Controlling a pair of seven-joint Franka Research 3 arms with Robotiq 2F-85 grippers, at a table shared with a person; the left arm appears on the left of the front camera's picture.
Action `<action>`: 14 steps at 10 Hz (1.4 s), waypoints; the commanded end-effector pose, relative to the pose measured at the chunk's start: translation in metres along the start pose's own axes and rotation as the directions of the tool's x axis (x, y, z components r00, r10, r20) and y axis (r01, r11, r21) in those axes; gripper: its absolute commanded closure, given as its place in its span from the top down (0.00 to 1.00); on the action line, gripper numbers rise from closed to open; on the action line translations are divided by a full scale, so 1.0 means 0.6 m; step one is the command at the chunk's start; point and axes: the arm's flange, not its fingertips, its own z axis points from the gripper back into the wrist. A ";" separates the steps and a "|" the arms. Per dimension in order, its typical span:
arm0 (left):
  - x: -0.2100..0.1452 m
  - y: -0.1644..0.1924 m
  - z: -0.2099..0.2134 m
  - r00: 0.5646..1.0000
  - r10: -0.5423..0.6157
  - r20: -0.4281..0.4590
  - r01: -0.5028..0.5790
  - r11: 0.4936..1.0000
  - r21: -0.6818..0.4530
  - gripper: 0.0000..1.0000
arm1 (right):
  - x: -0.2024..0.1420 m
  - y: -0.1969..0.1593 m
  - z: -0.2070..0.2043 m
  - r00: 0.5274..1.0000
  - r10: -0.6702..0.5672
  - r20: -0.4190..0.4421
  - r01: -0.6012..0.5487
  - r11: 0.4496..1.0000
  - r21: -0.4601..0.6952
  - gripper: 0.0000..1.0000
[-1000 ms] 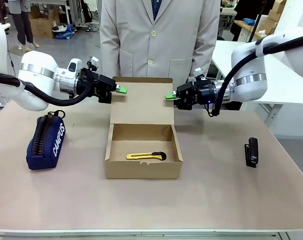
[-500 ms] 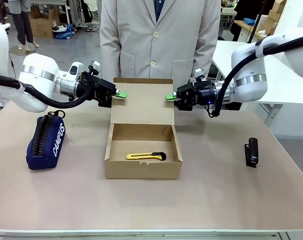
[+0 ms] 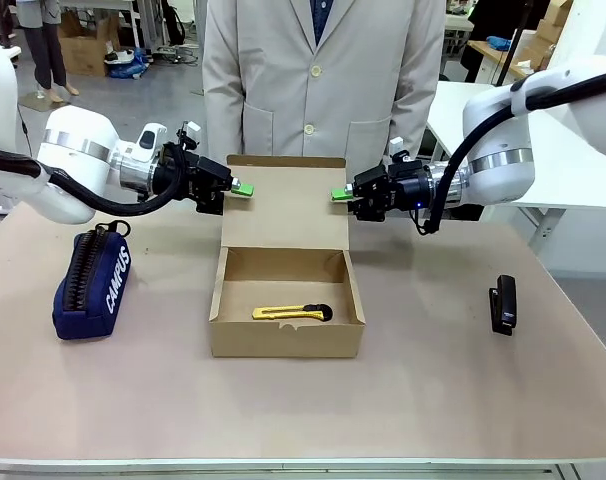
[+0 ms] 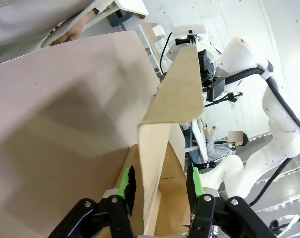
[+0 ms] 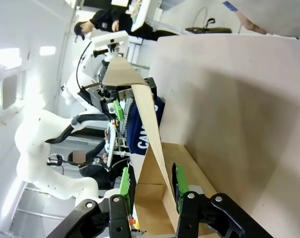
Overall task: Pack the item into the box.
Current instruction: Close the Mailer Box.
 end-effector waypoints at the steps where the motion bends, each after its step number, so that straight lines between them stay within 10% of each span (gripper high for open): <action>1: -0.014 -0.021 -0.011 0.993 -0.117 -0.026 0.119 0.990 0.078 0.56 | -0.022 0.017 0.000 0.987 0.162 0.022 -0.162 0.987 0.005 0.43; 4: -0.043 -0.051 -0.015 0.954 -0.299 0.005 0.291 0.933 0.214 0.56 | -0.048 0.039 0.020 0.920 0.375 0.113 -0.379 0.925 0.018 0.43; 14: -0.111 -0.114 0.011 0.698 -0.716 0.005 0.714 0.695 -0.083 0.56 | -0.100 0.080 0.006 0.753 0.633 0.180 -0.645 0.765 0.009 0.43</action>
